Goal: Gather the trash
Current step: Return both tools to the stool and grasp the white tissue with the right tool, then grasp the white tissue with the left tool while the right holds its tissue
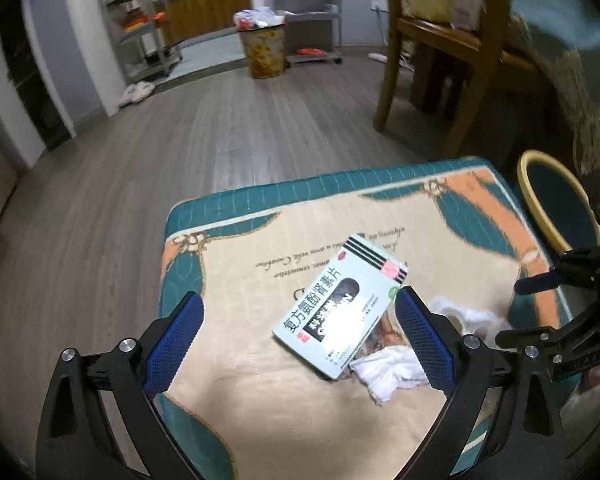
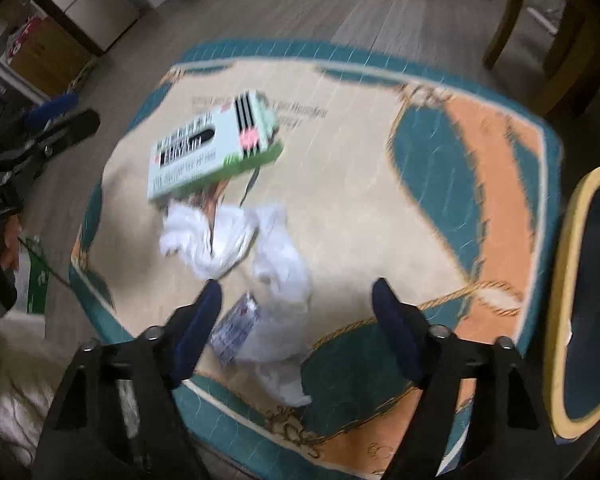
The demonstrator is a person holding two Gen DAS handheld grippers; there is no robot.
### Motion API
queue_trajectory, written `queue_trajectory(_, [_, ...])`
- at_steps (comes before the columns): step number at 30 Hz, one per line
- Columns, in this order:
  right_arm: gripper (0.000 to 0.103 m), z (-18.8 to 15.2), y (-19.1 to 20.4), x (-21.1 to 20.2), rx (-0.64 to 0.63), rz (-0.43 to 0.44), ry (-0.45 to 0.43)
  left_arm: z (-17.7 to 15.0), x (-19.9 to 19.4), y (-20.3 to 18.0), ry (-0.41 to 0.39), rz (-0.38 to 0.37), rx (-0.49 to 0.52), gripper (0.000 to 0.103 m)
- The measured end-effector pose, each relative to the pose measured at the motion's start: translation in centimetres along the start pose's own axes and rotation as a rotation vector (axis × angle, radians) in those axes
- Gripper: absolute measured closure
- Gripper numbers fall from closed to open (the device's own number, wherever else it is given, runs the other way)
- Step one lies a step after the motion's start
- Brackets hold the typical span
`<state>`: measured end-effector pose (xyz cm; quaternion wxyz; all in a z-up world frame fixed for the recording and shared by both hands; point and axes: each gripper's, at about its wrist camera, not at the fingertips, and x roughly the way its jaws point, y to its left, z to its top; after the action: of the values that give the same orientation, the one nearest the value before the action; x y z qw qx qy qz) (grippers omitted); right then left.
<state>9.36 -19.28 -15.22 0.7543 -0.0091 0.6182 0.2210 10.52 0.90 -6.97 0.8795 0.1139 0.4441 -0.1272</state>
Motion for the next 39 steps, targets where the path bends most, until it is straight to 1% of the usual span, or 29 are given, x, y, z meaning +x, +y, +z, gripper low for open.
queue_trajectory(1, [0.046,-0.1,0.1,0.3,-0.008,0.004,0.014,-0.1,0.2,-0.3,0.006,-0.005,0.010,0.007])
queue_trajectory(2, [0.055,-0.2,0.2,0.7,-0.019,0.012,0.031,-0.2,0.3,-0.6,0.012,-0.012,0.017,0.007])
queue_trajectory(3, [0.069,-0.4,0.4,1.0,-0.030,0.017,0.046,-0.2,0.5,-0.9,0.015,-0.016,0.019,0.007])
queue_trajectory(4, [0.077,-0.5,0.5,1.1,-0.042,0.012,0.055,-0.4,0.7,-1.2,0.024,-0.025,0.024,0.007])
queue_trajectory(5, [0.080,-0.5,0.5,1.0,-0.047,0.004,0.055,-0.5,0.9,-1.5,0.031,-0.031,0.031,0.007])
queue_trajectory(8, [0.080,-0.1,0.1,-0.2,-0.040,0.009,0.016,-1.1,1.8,-3.0,0.066,-0.055,0.076,0.007])
queue_trajectory(10, [0.080,0.4,-0.7,-1.2,-0.021,0.005,-0.023,-1.6,2.4,-4.1,0.093,-0.062,0.114,0.007])
queue_trajectory(12, [0.080,0.6,-1.9,-2.1,0.008,-0.003,-0.050,-2.1,2.9,-5.2,0.120,-0.085,0.142,0.007])
queue_trajectory(15, [0.080,0.7,-3.7,-3.0,0.057,-0.015,-0.069,-3.0,3.9,-7.3,0.178,-0.135,0.192,0.007])
queue_trajectory(18, [0.080,0.6,-4.8,-3.7,0.087,-0.017,-0.086,-3.5,4.7,-8.7,0.218,-0.154,0.230,0.007])
queue_trajectory(21, [0.080,0.5,-5.3,-4.3,0.093,-0.020,-0.093,-3.8,5.4,-9.3,0.250,-0.165,0.235,0.008])
queue_trajectory(24, [0.080,0.7,-5.4,-4.2,0.088,-0.021,-0.095,-3.9,6.4,-9.5,0.294,-0.159,0.218,0.011])
queue_trajectory(26, [0.080,0.8,-5.5,-4.1,0.086,-0.022,-0.095,-4.0,6.9,-9.7,0.315,-0.165,0.225,0.022])
queue_trajectory(27, [0.080,0.8,-5.5,-4.1,0.086,-0.022,-0.095,-4.1,7.0,-9.9,0.326,-0.162,0.235,0.023])
queue_trajectory(29, [0.080,0.8,-5.5,-4.1,0.087,-0.020,-0.099,-4.5,7.4,-10.1,0.348,-0.149,0.259,0.031])
queue_trajectory(31, [0.080,0.9,-5.5,-4.2,0.088,-0.018,-0.103,-4.9,7.8,-10.2,0.370,-0.136,0.274,0.034])
queue_trajectory(33, [0.080,0.9,-5.6,-4.4,0.089,-0.015,-0.107,-4.9,7.8,-10.1,0.373,-0.141,0.273,0.035])
queue_trajectory(34, [0.080,0.9,-5.5,-4.4,0.086,-0.014,-0.109,-4.9,7.7,-10.1,0.373,-0.144,0.272,0.039])
queue_trajectory(35, [0.080,0.9,-5.5,-4.5,0.084,-0.015,-0.110,-5.0,7.7,-10.0,0.371,-0.147,0.275,0.047])
queue_trajectory(36, [0.080,0.9,-5.5,-4.6,0.082,-0.017,-0.111,-4.9,7.6,-10.0,0.370,-0.146,0.280,0.052])
queue_trajectory(37, [0.080,0.9,-5.4,-4.6,0.082,-0.018,-0.112,-4.9,7.6,-9.9,0.370,-0.148,0.282,0.065])
queue_trajectory(38, [0.080,0.9,-5.4,-4.7,0.082,-0.019,-0.114,-4.8,7.4,-9.8,0.369,-0.152,0.281,0.074])
queue_trajectory(39, [0.080,1.0,-5.4,-4.8,0.083,-0.018,-0.117,-4.7,7.3,-9.8,0.366,-0.156,0.278,0.077])
